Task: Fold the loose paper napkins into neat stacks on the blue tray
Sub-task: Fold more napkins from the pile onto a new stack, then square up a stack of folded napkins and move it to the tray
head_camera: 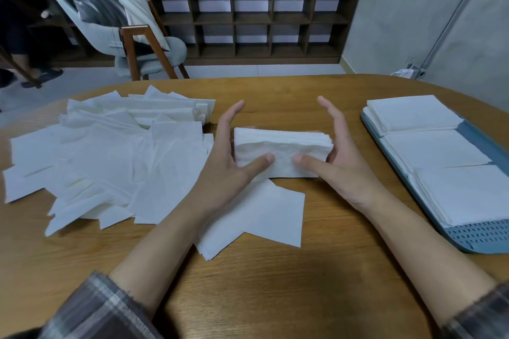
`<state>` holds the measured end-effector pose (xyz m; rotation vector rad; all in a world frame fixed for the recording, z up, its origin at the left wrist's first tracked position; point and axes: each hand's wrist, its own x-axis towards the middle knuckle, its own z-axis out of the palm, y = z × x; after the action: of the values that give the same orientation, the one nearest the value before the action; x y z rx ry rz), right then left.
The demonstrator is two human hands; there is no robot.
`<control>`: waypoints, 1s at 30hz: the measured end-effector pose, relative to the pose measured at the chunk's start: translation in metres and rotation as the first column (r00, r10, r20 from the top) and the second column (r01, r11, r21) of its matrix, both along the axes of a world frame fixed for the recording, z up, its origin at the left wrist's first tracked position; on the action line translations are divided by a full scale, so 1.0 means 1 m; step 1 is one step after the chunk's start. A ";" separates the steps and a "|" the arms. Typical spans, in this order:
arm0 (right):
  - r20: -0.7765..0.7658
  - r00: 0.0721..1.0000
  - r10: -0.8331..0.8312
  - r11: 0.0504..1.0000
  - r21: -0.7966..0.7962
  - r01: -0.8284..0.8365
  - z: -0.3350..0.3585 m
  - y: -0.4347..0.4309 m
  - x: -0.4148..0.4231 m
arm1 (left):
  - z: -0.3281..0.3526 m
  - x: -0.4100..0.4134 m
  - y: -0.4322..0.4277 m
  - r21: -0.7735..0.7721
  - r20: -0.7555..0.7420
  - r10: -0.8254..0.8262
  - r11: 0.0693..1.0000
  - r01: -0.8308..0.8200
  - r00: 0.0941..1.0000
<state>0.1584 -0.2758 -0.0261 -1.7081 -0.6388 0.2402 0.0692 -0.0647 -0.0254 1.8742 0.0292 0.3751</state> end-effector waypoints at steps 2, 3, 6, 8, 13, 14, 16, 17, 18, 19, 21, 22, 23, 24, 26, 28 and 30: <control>0.060 0.998 -0.032 0.991 -0.130 0.040 0.000 0.001 -0.001 | -0.001 0.001 -0.002 0.059 -0.008 0.016 0.998 -0.015 1.000; 0.084 0.996 -0.041 0.987 -0.154 0.053 0.000 0.003 -0.002 | -0.003 0.002 -0.001 0.080 -0.001 0.023 0.997 -0.022 1.000; 0.090 0.992 -0.088 0.989 -0.108 0.097 0.001 0.006 -0.003 | -0.007 0.003 0.002 0.055 0.014 0.007 0.998 -0.008 1.000; 0.064 0.991 -0.117 0.992 -0.046 0.120 0.003 0.006 -0.004 | -0.008 0.003 0.002 0.053 0.040 0.030 0.998 -0.032 0.999; 0.050 0.999 0.006 1.000 0.027 -0.008 0.004 0.000 -0.006 | -0.010 0.006 0.005 0.080 0.071 0.090 0.992 -0.096 0.993; 0.058 0.998 0.020 0.999 0.025 -0.022 0.005 -0.001 -0.005 | -0.012 0.006 0.006 0.080 0.063 0.096 0.992 -0.101 0.993; 0.064 0.998 0.021 1.000 0.014 -0.021 0.001 -0.003 -0.004 | -0.013 0.007 0.008 0.093 0.056 0.101 0.990 -0.106 0.993; 0.064 0.998 0.013 1.000 0.002 -0.013 -0.002 -0.003 -0.003 | -0.014 0.008 0.008 0.098 0.057 0.099 0.990 -0.105 0.993; 0.060 0.998 0.001 1.000 -0.003 -0.001 -0.005 -0.004 -0.002 | -0.015 0.008 0.009 0.095 0.053 0.092 0.991 -0.096 0.994; 0.049 0.999 -0.014 1.000 -0.004 0.014 -0.007 -0.005 -0.001 | -0.016 0.008 0.009 0.090 0.044 0.083 0.992 -0.087 0.996; 0.007 0.999 -0.045 0.999 0.019 0.045 -0.009 -0.007 0.001 | -0.015 0.005 0.005 0.071 0.028 0.067 0.995 -0.069 0.997; -0.006 0.998 -0.067 0.997 0.031 0.067 -0.009 -0.008 0.001 | -0.015 0.003 0.002 0.064 0.028 0.055 0.996 -0.057 0.998; -0.010 0.996 -0.089 0.995 0.033 0.089 -0.009 -0.009 0.002 | -0.016 0.002 -0.001 0.074 0.042 0.048 0.996 -0.051 0.998; -0.006 0.994 -0.107 0.994 0.022 0.107 -0.008 -0.009 0.002 | -0.016 0.001 -0.004 0.104 0.063 0.045 0.993 -0.051 0.997; 0.006 0.991 -0.130 0.991 -0.010 0.130 -0.005 -0.009 0.001 | -0.016 0.000 -0.007 0.150 0.086 0.044 0.987 -0.057 0.995; 0.003 0.991 -0.135 0.990 -0.034 0.135 -0.001 -0.013 0.000 | -0.011 0.000 -0.010 0.151 0.084 0.068 0.985 -0.080 0.994; 0.013 0.990 -0.143 0.988 -0.051 0.144 0.007 -0.020 -0.002 | -0.003 0.000 -0.016 0.153 0.074 0.080 0.984 -0.091 0.994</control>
<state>0.1569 -0.2963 -0.0192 -1.7976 -0.5176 0.1483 0.0693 -0.0807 -0.0282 2.0177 0.0353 0.5125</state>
